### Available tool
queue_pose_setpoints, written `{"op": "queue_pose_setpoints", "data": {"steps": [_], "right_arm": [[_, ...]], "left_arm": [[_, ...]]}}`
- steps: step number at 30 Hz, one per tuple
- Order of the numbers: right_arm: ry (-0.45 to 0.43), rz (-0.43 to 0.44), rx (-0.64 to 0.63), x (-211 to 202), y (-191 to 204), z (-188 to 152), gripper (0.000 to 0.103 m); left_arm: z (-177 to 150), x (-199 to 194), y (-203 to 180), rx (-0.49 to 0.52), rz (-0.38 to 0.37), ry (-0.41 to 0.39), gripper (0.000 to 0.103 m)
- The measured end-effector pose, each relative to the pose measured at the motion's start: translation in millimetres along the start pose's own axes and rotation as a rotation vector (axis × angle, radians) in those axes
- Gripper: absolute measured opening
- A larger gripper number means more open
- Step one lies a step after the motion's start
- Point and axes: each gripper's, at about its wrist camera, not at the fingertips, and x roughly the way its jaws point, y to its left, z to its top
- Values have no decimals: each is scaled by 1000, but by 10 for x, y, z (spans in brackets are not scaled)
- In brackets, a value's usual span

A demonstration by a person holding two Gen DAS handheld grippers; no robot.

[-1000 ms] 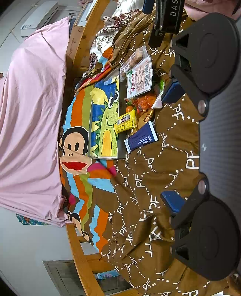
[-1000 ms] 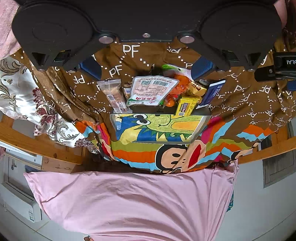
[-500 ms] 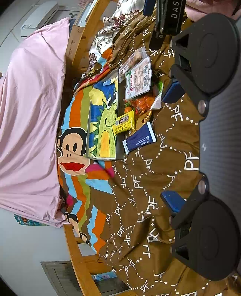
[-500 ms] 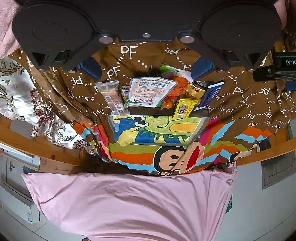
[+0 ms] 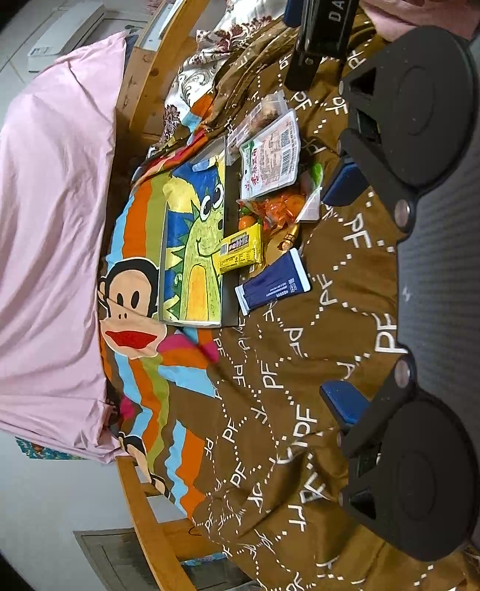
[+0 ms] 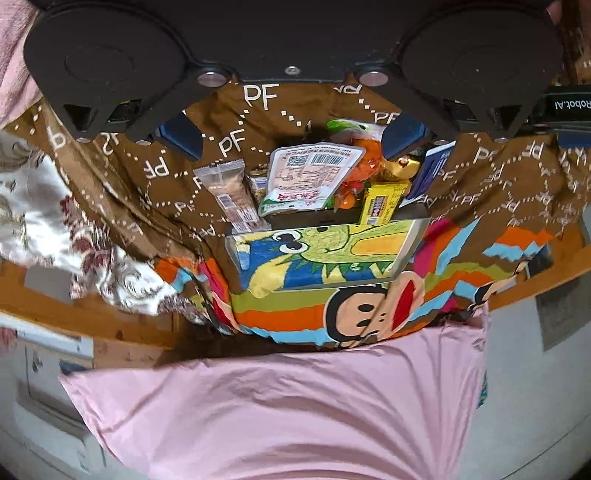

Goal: Organize snacks

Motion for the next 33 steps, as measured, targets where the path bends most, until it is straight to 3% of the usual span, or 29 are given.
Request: {"op": "queue_pose_setpoints", "data": {"steps": [5, 9, 15, 19, 25, 30, 33], "right_arm": [[80, 31, 96, 211, -143, 89, 102], [111, 55, 126, 427, -256, 210, 102], [99, 7, 80, 790, -488, 490, 102], [128, 11, 56, 1101, -712, 676, 103], [227, 141, 102, 1581, -1078, 829, 102], [261, 174, 124, 1831, -1258, 954, 102], [290, 184, 176, 1939, -1363, 985, 102]], "left_arm": [[129, 192, 57, -67, -46, 57, 103], [211, 376, 14, -55, -70, 87, 103], [337, 635, -171, -6, -159, 173, 103], [475, 818, -321, -5, -223, 181, 103], [603, 1106, -592, 7, -302, 178, 103], [673, 1324, -870, 43, -390, 176, 103], [683, 1464, -1016, 50, -445, 236, 103]]}}
